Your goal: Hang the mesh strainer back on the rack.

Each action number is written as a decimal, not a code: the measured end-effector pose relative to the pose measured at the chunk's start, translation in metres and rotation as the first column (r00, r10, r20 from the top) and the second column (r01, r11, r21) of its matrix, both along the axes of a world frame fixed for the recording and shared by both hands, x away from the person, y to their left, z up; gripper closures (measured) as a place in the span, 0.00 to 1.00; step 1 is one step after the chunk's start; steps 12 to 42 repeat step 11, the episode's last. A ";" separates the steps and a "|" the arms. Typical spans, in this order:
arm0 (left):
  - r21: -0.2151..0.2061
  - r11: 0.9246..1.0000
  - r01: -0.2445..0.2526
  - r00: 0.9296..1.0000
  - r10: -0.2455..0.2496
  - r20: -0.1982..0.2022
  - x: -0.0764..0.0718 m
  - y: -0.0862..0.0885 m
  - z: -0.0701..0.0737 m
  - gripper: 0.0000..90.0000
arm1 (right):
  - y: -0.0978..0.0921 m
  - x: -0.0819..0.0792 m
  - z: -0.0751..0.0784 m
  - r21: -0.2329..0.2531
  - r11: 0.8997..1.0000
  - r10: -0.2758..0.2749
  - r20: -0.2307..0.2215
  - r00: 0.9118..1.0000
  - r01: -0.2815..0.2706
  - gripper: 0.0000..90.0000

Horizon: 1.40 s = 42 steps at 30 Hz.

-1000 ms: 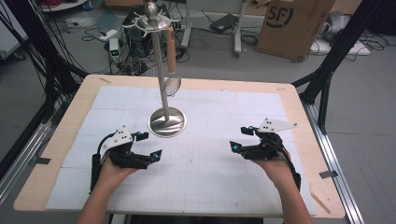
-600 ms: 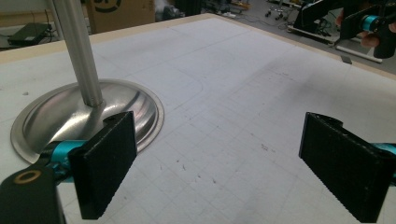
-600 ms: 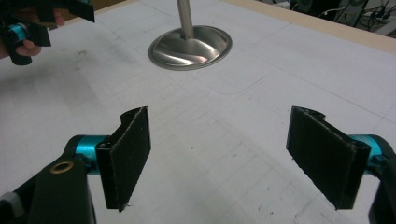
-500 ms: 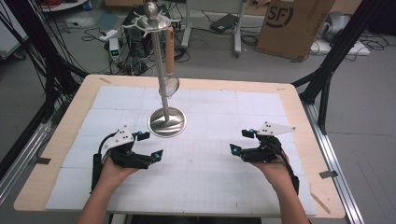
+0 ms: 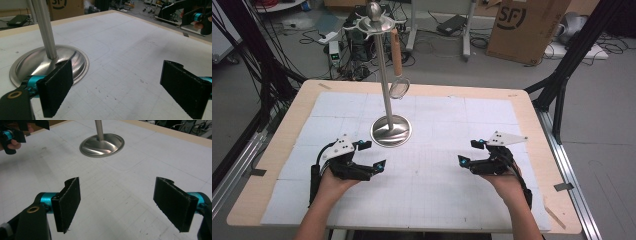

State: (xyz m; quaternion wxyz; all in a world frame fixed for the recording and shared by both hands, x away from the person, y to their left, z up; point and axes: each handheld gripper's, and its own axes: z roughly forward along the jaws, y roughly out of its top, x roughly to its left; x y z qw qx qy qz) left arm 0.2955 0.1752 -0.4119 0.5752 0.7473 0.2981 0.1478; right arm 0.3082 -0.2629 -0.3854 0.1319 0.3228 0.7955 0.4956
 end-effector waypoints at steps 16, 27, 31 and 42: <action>0.007 1.000 0.004 1.000 -0.004 -0.003 0.001 -0.001 -0.001 0.13 | 0.002 0.003 -0.004 -0.023 1.000 -0.003 -0.014 1.000 0.003 0.23; 0.007 1.000 0.004 1.000 -0.004 -0.003 0.001 -0.001 -0.001 0.13 | 0.002 0.003 -0.004 -0.023 1.000 -0.003 -0.014 1.000 0.003 0.23; 0.007 1.000 0.004 1.000 -0.004 -0.003 0.001 -0.001 -0.001 0.13 | 0.002 0.003 -0.004 -0.023 1.000 -0.003 -0.014 1.000 0.003 0.23; 0.007 1.000 0.004 1.000 -0.004 -0.003 0.001 -0.001 -0.001 0.13 | 0.002 0.003 -0.004 -0.023 1.000 -0.003 -0.014 1.000 0.003 0.23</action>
